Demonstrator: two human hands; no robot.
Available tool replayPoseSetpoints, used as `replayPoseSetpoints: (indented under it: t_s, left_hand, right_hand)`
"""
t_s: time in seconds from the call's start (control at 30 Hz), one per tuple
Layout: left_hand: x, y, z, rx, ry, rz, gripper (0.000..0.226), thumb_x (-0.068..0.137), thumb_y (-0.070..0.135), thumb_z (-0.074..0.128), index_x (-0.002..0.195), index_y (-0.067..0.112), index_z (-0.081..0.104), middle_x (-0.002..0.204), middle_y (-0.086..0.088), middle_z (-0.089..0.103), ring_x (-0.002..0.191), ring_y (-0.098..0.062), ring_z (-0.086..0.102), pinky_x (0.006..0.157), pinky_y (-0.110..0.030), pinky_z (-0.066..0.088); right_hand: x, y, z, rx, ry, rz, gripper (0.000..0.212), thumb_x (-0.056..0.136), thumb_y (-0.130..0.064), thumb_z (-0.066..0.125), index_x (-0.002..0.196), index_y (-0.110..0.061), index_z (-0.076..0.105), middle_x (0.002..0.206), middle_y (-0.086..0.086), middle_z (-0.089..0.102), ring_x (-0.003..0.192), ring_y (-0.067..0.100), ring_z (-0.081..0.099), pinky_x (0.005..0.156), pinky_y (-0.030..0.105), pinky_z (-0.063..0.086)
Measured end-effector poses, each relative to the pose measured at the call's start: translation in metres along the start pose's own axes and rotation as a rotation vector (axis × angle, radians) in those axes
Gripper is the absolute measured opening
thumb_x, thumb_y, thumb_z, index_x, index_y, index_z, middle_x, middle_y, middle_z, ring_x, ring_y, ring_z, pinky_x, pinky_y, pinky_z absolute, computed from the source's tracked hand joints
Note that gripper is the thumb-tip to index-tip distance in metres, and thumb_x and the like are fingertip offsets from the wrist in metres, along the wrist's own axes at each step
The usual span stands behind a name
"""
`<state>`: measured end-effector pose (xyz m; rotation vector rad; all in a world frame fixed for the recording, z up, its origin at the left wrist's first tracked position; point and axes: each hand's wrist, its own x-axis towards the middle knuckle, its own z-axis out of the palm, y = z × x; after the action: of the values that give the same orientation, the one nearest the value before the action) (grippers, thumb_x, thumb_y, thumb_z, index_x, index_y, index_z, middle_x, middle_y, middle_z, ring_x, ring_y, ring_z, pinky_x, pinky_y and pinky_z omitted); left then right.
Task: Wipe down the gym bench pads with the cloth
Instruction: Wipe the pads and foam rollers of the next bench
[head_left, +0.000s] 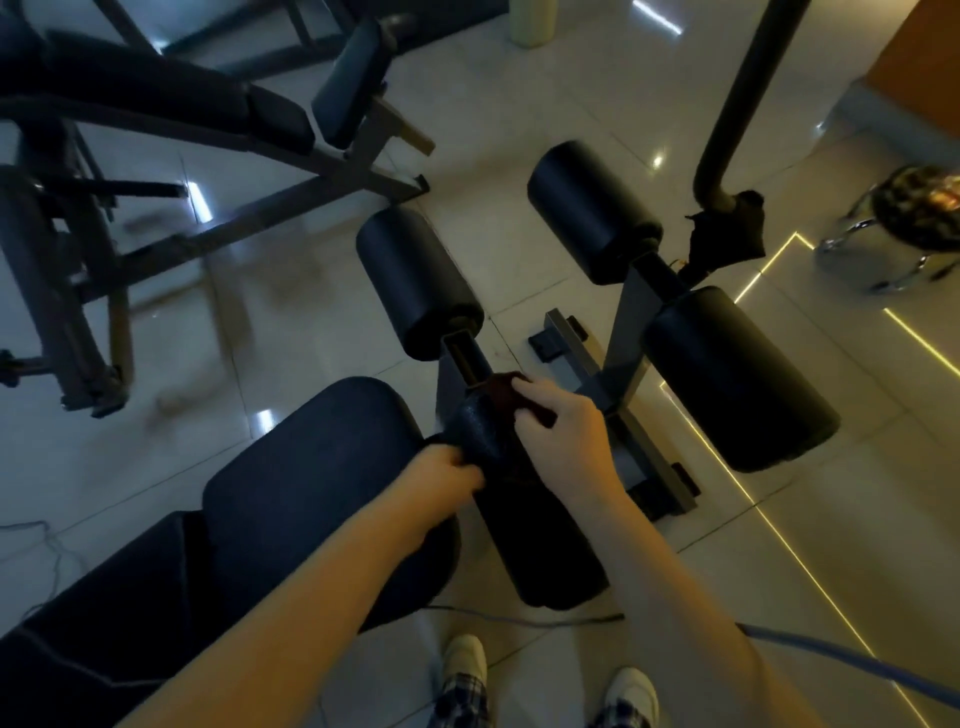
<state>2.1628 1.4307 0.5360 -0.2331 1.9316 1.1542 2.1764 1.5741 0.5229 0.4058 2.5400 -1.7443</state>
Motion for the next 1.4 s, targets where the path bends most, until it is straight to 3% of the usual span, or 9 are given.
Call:
replayPoseSetpoints:
  t_s: [0.1, 0.3, 0.43, 0.57, 0.7, 0.83, 1.0, 1.2, 1.4]
  left_hand:
    - [-0.028, 0.053, -0.028, -0.379, 0.086, 0.056, 0.026, 0.103, 0.028, 0.047, 0.122, 0.015, 0.059, 0.112, -0.006, 0.063, 0.097, -0.02, 0.061, 0.083, -0.033, 0.051]
    - [-0.124, 0.164, -0.084, -0.614, 0.086, 0.528, 0.05, 0.082, 0.031, 0.062, 0.127, 0.012, 0.057, 0.104, -0.009, 0.073, 0.092, -0.023, 0.073, 0.071, -0.03, 0.059]
    - [-0.194, 0.231, -0.121, -0.574, 0.172, 0.714, 0.027, 0.096, 0.01, 0.058, 0.122, 0.019, 0.059, 0.11, -0.01, 0.069, 0.101, -0.027, 0.068, 0.078, -0.037, 0.056]
    - [-0.261, 0.285, -0.154, -0.432, 0.264, 0.897, 0.025, 0.093, 0.01, 0.064, 0.113, 0.025, 0.063, 0.109, -0.011, 0.071, 0.101, -0.03, 0.07, 0.094, -0.054, 0.053]
    - [-0.321, 0.329, -0.172, -0.387, 0.278, 1.053, 0.031, 0.093, 0.002, 0.061, 0.111, 0.027, 0.06, 0.112, -0.011, 0.069, 0.099, -0.025, 0.07, 0.088, -0.044, 0.057]
    - [-0.375, 0.365, -0.18, -0.295, 0.285, 1.204, 0.033, 0.093, 0.001, 0.06, 0.122, 0.014, 0.055, 0.108, -0.008, 0.068, 0.089, -0.015, 0.07, 0.072, -0.025, 0.058]
    - [-0.425, 0.395, -0.184, -0.248, 0.226, 1.325, 0.028, 0.092, 0.001, 0.061, 0.111, 0.022, 0.06, 0.115, -0.016, 0.067, 0.108, -0.031, 0.065, 0.098, -0.046, 0.052]
    - [-0.464, 0.407, -0.199, -0.143, 0.15, 1.424, 0.022, 0.092, 0.007, 0.061, 0.108, 0.022, 0.056, 0.107, -0.007, 0.068, 0.104, -0.025, 0.067, 0.095, -0.045, 0.054]
    - [-0.473, 0.405, -0.21, 0.006, 0.256, 1.487, 0.029, 0.085, 0.009, 0.071, 0.105, 0.02, 0.053, 0.106, -0.006, 0.064, 0.102, -0.024, 0.066, 0.091, -0.048, 0.056]
  right_hand:
    - [0.004, -0.064, -0.014, 0.136, 0.034, -0.124, 0.057, 0.09, -0.007, 0.064, 0.144, -0.015, 0.045, 0.131, -0.014, 0.048, 0.127, 0.004, 0.046, 0.102, 0.007, 0.034]
    - [0.007, -0.211, -0.048, 0.327, 0.05, -0.379, 0.065, 0.082, -0.007, 0.073, 0.139, -0.022, 0.046, 0.123, -0.01, 0.053, 0.114, 0.005, 0.055, 0.095, 0.025, 0.052]
    - [0.001, -0.312, -0.087, 0.189, -0.028, -0.591, 0.066, 0.072, -0.02, 0.071, 0.134, -0.022, 0.048, 0.131, 0.002, 0.052, 0.119, 0.013, 0.054, 0.098, 0.038, 0.051]
    - [-0.013, -0.412, -0.145, 0.195, -0.138, -0.629, 0.067, 0.078, -0.009, 0.078, 0.137, -0.019, 0.048, 0.131, -0.002, 0.056, 0.113, 0.001, 0.057, 0.09, 0.017, 0.05]
    - [-0.035, -0.488, -0.201, 0.162, -0.24, -0.694, 0.057, 0.077, -0.012, 0.075, 0.13, -0.017, 0.055, 0.127, 0.004, 0.064, 0.113, 0.017, 0.064, 0.09, 0.029, 0.054]
    - [-0.054, -0.555, -0.239, 0.248, -0.091, -0.803, 0.039, 0.085, -0.013, 0.065, 0.124, -0.014, 0.059, 0.116, 0.008, 0.07, 0.106, 0.024, 0.067, 0.093, 0.042, 0.049]
    - [-0.079, -0.633, -0.261, 0.421, 0.121, -0.948, 0.022, 0.091, -0.011, 0.062, 0.113, -0.014, 0.064, 0.101, 0.004, 0.074, 0.099, 0.022, 0.068, 0.083, 0.035, 0.049]
    - [-0.118, -0.663, -0.247, -0.439, 0.129, -1.004, 0.022, 0.089, -0.025, 0.067, 0.11, -0.025, 0.068, 0.101, -0.009, 0.07, 0.094, -0.001, 0.065, 0.076, 0.015, 0.052]
    - [-0.133, -0.649, -0.24, -0.584, 0.396, -1.113, 0.015, 0.075, -0.018, 0.078, 0.084, -0.025, 0.068, 0.089, -0.008, 0.065, 0.085, 0.002, 0.06, 0.072, 0.02, 0.048]
